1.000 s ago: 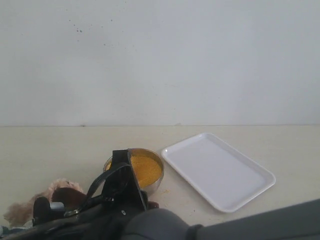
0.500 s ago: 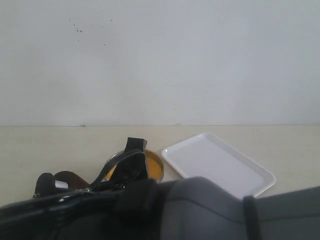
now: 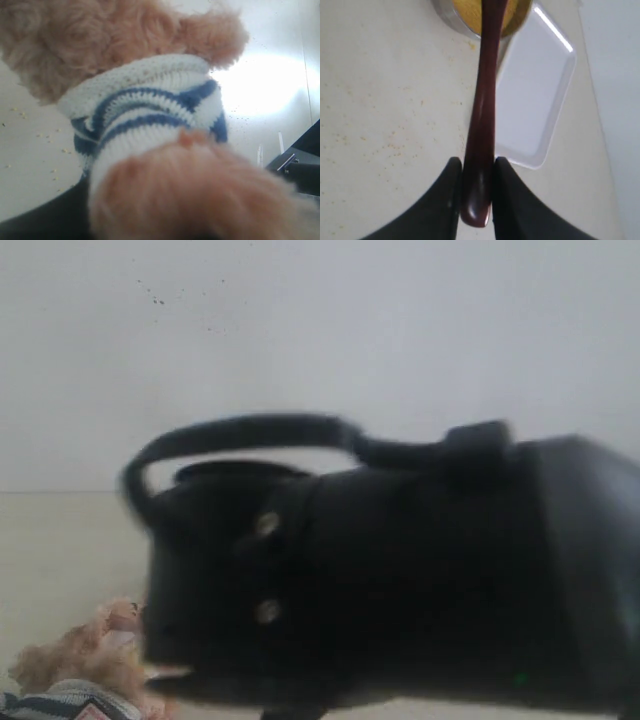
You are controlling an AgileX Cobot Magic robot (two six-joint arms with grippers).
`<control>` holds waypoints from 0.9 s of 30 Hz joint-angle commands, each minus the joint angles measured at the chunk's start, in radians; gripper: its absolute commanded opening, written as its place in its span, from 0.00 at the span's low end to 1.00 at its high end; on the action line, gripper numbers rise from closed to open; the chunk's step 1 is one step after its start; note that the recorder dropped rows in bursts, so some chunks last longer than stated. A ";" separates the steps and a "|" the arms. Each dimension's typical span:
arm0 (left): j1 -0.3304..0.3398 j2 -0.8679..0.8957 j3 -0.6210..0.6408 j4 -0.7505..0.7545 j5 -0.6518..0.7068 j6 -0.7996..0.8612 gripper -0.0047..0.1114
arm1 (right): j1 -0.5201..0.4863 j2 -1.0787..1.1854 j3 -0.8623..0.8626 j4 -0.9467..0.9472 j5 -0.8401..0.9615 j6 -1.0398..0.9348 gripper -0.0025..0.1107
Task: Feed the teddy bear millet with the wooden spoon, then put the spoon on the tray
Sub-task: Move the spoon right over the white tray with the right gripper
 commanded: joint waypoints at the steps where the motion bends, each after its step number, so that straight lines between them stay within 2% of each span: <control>1: 0.001 0.001 0.002 -0.018 0.023 0.004 0.07 | -0.125 -0.097 0.099 0.043 -0.073 0.063 0.02; 4: 0.001 0.001 0.002 -0.018 0.023 0.004 0.07 | -0.247 -0.131 0.167 0.134 -0.194 0.072 0.02; 9: 0.001 0.001 0.002 -0.018 0.023 0.004 0.07 | -0.466 -0.129 0.174 0.352 -0.327 0.043 0.02; 12: 0.001 0.001 0.002 -0.018 0.023 0.004 0.07 | -0.571 -0.122 0.174 0.477 -0.421 -0.065 0.02; 15: 0.001 0.001 0.002 -0.018 0.023 0.004 0.07 | -0.664 -0.092 0.162 0.538 -0.465 -0.075 0.02; 20: 0.001 0.001 0.002 -0.018 0.023 0.004 0.07 | -0.732 0.014 0.094 0.611 -0.474 -0.150 0.02; 27: 0.001 0.001 0.002 -0.018 0.023 0.004 0.07 | -0.734 0.127 -0.023 0.619 -0.474 -0.179 0.02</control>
